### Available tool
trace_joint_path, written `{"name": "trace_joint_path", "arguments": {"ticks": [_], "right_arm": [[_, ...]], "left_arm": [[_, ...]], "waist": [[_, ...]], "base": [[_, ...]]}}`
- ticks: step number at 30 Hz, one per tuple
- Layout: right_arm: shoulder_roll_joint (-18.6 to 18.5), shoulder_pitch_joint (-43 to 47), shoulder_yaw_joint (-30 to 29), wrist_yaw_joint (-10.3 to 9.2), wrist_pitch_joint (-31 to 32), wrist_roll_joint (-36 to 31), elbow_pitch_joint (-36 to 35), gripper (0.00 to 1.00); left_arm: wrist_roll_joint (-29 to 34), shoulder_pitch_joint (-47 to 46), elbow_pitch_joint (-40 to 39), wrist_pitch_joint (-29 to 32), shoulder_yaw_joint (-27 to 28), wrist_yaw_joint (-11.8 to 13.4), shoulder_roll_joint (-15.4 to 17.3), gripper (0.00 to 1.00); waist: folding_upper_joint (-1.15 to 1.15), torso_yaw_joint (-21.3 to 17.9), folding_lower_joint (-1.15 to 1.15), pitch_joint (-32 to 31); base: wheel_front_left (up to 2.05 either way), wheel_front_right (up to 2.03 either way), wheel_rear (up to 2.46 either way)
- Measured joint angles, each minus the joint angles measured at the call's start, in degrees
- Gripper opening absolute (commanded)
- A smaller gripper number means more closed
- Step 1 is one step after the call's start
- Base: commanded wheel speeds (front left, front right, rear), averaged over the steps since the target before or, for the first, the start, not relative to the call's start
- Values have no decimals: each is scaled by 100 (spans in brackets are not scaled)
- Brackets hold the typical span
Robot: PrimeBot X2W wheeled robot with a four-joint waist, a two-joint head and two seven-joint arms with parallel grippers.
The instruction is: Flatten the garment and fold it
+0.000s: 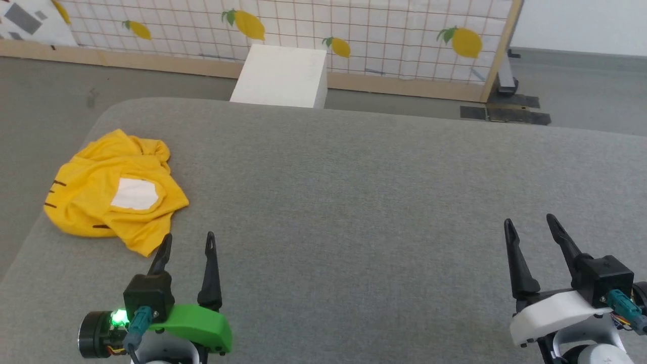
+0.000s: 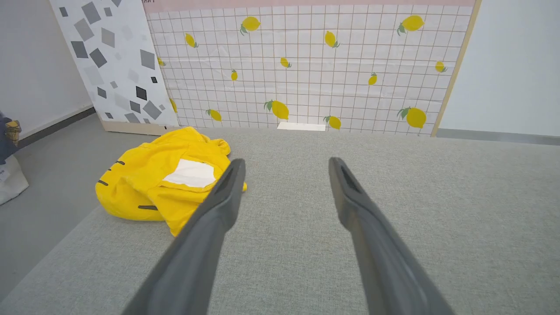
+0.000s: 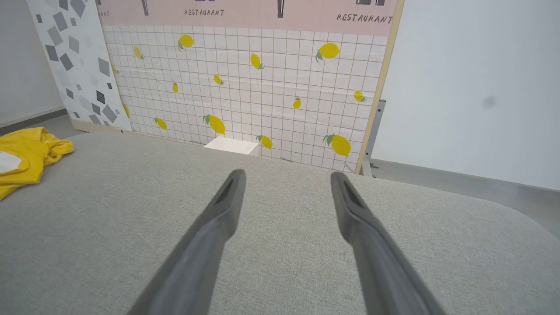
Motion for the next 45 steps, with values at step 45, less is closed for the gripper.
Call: {"name": "trace_joint_path", "arguments": {"ticks": [45], "right_arm": [[2,229,327,0,-552,122,152,100]], "left_arm": [[-165,449,-90,-543,71,41,0,100]], "waist": [[0,1829,0,-276]], "base": [[0,0,0]]}}
